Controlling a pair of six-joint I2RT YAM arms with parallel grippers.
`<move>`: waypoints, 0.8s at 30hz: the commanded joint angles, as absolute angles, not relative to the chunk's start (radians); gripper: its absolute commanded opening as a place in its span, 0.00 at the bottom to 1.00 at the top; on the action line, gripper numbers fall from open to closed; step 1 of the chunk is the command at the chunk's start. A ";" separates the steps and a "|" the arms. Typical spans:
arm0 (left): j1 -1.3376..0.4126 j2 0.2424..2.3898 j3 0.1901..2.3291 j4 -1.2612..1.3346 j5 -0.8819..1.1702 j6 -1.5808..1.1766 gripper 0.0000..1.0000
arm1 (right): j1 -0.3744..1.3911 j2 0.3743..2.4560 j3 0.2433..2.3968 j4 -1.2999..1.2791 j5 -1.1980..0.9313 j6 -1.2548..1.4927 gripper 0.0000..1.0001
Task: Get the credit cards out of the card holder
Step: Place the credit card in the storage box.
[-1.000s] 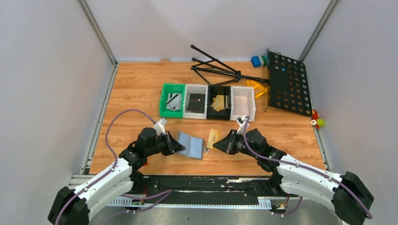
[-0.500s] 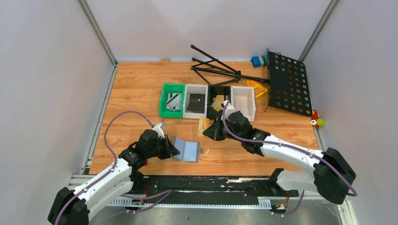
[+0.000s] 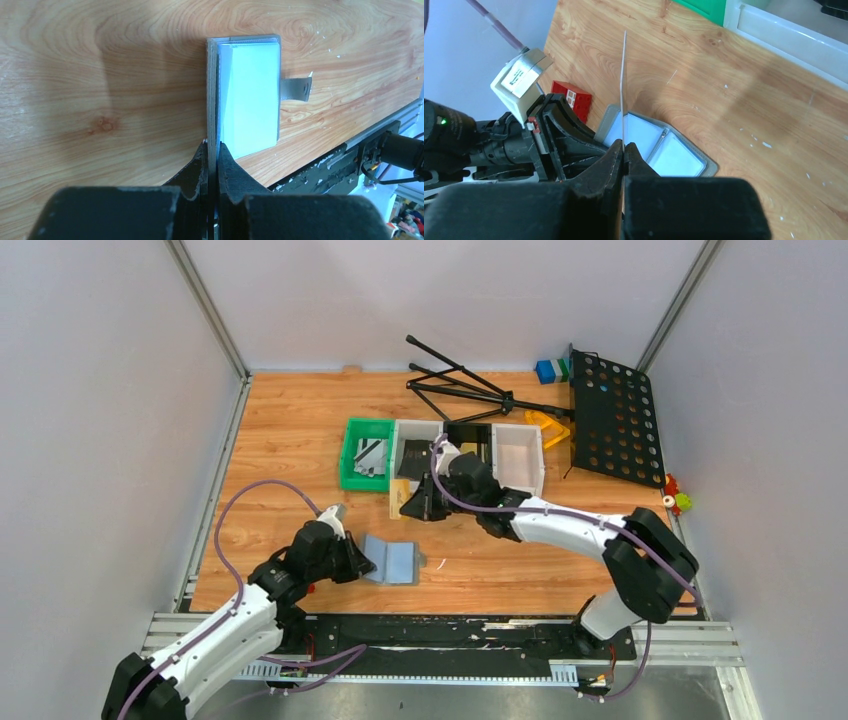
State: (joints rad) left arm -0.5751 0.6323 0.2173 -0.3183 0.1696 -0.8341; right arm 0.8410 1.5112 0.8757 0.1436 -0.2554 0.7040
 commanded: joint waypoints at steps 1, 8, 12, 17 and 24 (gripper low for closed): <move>-0.571 0.603 0.202 -0.346 0.141 -0.817 0.00 | 0.836 1.608 0.969 0.217 -0.300 0.693 0.00; -0.572 0.550 0.223 -0.494 0.019 -0.846 0.00 | 0.836 1.739 1.107 0.226 -0.314 0.695 0.00; -0.572 0.523 0.226 -0.517 0.005 -0.866 0.00 | 0.836 1.811 1.173 0.230 -0.313 0.693 0.00; -0.572 0.505 0.226 -0.515 0.010 -0.860 0.00 | 0.831 1.894 1.272 0.213 -0.302 0.673 0.00; -0.572 0.522 0.224 -0.455 0.066 -0.842 0.00 | 0.742 1.814 1.221 0.166 -0.290 0.655 0.00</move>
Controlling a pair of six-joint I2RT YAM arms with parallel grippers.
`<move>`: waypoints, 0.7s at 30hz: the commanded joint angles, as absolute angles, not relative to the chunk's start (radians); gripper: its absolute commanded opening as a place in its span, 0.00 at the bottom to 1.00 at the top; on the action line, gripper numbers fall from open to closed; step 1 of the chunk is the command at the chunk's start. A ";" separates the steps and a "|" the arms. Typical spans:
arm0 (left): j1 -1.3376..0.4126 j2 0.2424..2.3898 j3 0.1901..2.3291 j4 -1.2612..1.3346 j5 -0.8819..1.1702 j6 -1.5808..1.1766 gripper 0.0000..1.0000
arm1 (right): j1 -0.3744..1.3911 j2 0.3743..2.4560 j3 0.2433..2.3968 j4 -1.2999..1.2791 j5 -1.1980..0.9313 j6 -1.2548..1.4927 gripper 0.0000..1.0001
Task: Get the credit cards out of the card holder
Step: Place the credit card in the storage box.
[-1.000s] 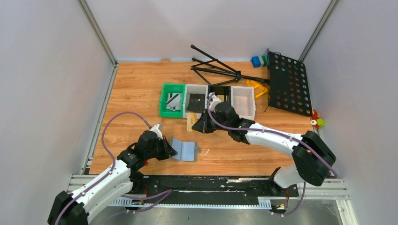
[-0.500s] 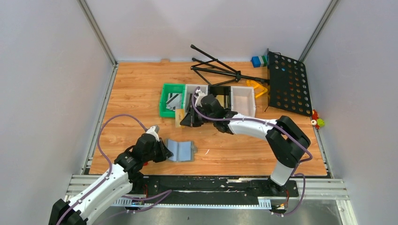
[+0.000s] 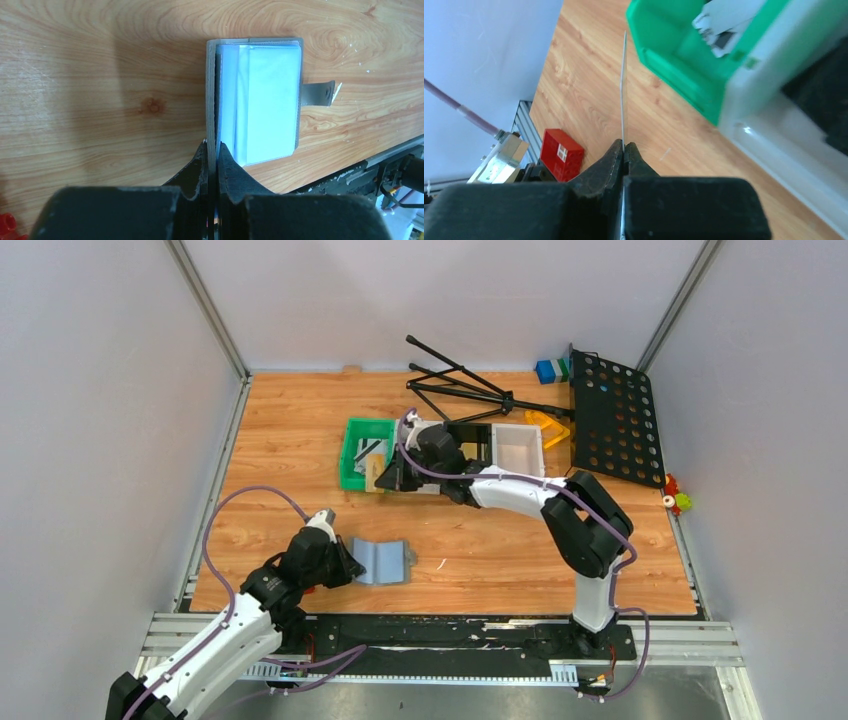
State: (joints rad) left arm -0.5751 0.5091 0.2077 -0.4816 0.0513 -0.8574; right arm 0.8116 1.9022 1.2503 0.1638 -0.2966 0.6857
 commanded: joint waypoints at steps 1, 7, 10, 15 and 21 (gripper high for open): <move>-0.571 0.527 0.222 -0.445 0.070 -0.837 0.00 | 0.720 1.783 1.174 0.166 -0.312 0.657 0.00; -0.571 0.549 0.216 -0.385 0.094 -0.826 0.00 | 0.573 1.582 0.984 0.075 -0.420 0.601 0.00; -0.572 0.555 0.219 -0.370 0.109 -0.821 0.00 | 0.506 1.519 0.961 -0.012 -0.447 0.558 0.00; -0.572 0.556 0.214 -0.360 0.120 -0.829 0.00 | 0.448 1.507 0.977 -0.106 -0.430 0.508 0.00; -0.572 0.558 0.212 -0.352 0.132 -0.835 0.00 | 0.391 1.569 1.012 -0.160 -0.373 0.486 0.00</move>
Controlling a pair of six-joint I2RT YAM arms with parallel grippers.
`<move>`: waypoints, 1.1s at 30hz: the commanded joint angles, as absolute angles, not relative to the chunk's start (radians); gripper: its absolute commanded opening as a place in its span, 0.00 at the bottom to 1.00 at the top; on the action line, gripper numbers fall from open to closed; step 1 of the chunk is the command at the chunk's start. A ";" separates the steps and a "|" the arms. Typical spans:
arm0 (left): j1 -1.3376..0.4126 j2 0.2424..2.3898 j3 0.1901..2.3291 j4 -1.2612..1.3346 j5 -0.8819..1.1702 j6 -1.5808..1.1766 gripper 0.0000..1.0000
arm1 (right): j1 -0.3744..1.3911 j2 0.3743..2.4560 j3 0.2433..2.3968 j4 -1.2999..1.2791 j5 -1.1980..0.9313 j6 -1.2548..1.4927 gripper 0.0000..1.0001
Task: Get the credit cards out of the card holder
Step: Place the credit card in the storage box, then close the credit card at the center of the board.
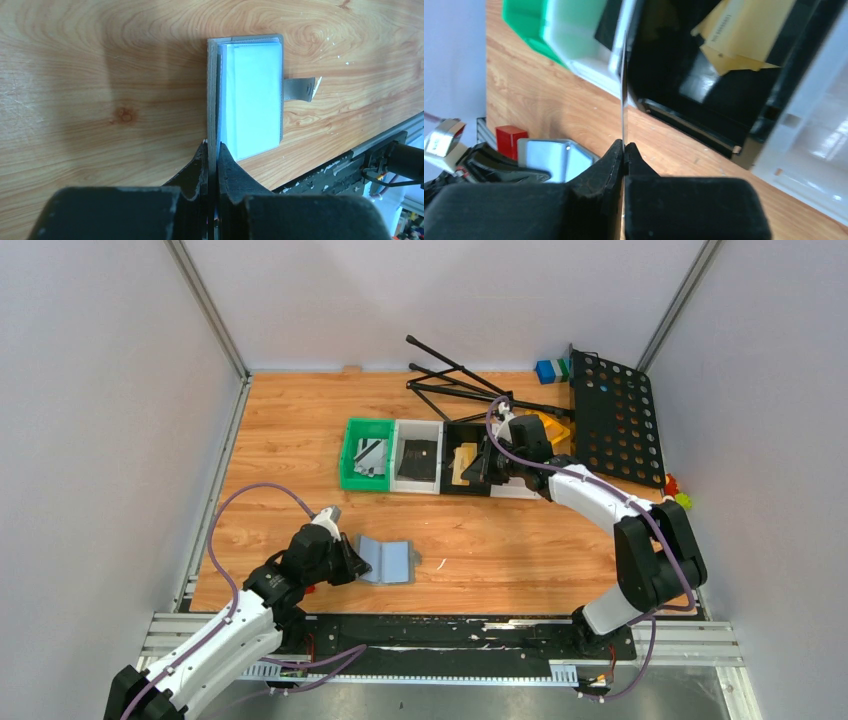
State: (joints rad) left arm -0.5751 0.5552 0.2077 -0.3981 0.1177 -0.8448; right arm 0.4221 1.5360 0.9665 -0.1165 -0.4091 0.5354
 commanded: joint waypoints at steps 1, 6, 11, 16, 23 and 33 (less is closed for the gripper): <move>-0.571 0.558 0.212 -0.348 0.134 -0.836 0.00 | 0.390 1.581 1.019 -0.164 -0.362 0.480 0.00; -0.572 0.570 0.213 -0.345 0.124 -0.839 0.00 | 0.387 1.652 1.089 -0.192 -0.313 0.464 0.00; -0.572 0.588 0.215 -0.329 0.132 -0.833 0.00 | 0.389 1.733 1.170 -0.198 -0.298 0.451 0.00; -0.572 0.613 0.213 -0.294 0.163 -0.831 0.00 | 0.387 1.796 1.259 -0.256 -0.257 0.429 0.21; -0.572 0.613 0.225 -0.272 0.190 -0.790 0.00 | 0.386 1.634 1.186 -0.242 -0.208 0.404 0.43; -0.574 0.695 0.218 -0.128 0.277 -0.787 0.00 | 0.389 1.306 0.918 -0.175 -0.345 0.448 0.64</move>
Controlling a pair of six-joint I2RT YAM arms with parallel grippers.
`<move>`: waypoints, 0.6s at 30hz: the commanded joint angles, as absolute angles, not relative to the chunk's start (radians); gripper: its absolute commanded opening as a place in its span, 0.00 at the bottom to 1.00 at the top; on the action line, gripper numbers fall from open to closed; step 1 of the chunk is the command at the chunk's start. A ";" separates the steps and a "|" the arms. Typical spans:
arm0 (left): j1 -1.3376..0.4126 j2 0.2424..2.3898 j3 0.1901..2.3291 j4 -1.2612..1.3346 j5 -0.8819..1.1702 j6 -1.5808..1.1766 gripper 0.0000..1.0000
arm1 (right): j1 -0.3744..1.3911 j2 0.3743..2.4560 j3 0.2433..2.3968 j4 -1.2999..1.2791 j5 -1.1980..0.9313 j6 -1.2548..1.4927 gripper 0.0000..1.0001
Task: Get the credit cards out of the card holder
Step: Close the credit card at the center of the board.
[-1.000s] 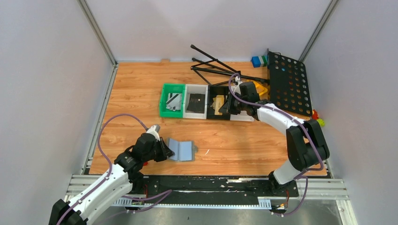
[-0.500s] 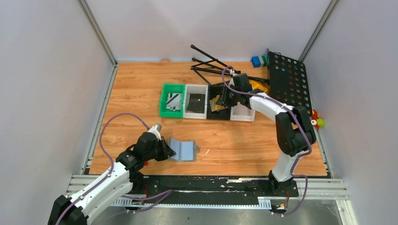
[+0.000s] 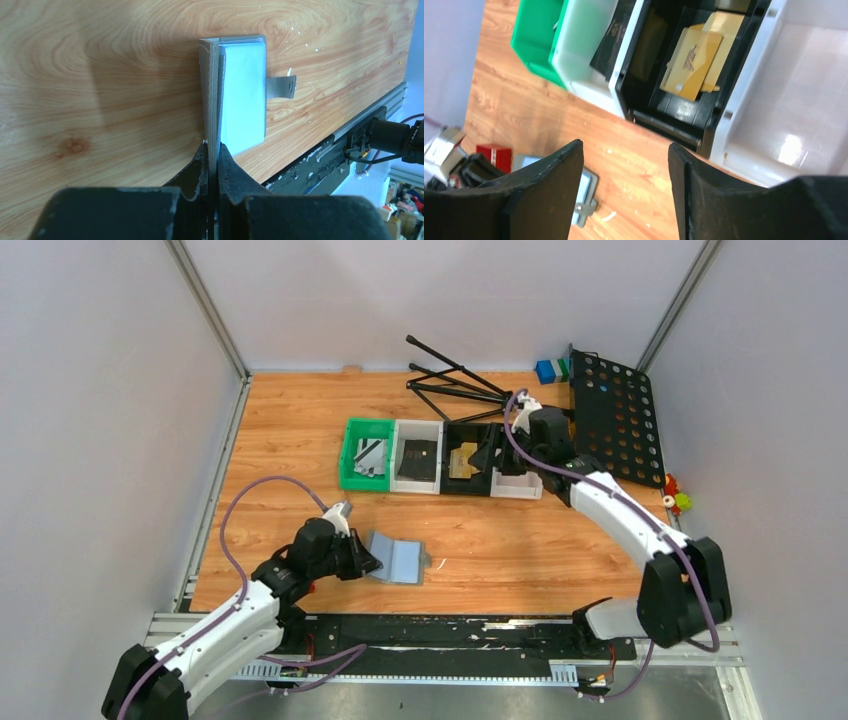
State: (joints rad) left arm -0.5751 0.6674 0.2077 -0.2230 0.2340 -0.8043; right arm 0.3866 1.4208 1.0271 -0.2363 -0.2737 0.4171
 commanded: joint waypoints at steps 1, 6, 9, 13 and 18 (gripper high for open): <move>-0.573 0.709 0.218 -0.115 0.284 -0.789 0.00 | 0.391 1.269 0.879 -0.152 -0.366 0.463 0.65; -0.595 0.764 0.225 -0.046 0.301 -0.808 0.00 | 0.472 1.136 0.736 -0.111 -0.407 0.538 0.63; -0.645 0.796 0.245 -0.018 0.273 -0.813 0.00 | 0.578 1.112 0.690 -0.103 -0.379 0.573 0.61; -0.690 0.857 0.281 -0.009 0.239 -0.808 0.00 | 0.693 1.109 0.632 -0.074 -0.316 0.619 0.58; -0.722 0.945 0.315 0.028 0.232 -0.803 0.00 | 0.784 1.115 0.553 -0.009 -0.286 0.684 0.53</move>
State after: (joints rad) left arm -0.7017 0.9009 0.2604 -0.0574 0.2523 -0.8082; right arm 0.7334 1.1297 0.5995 -0.1055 -0.3363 0.6041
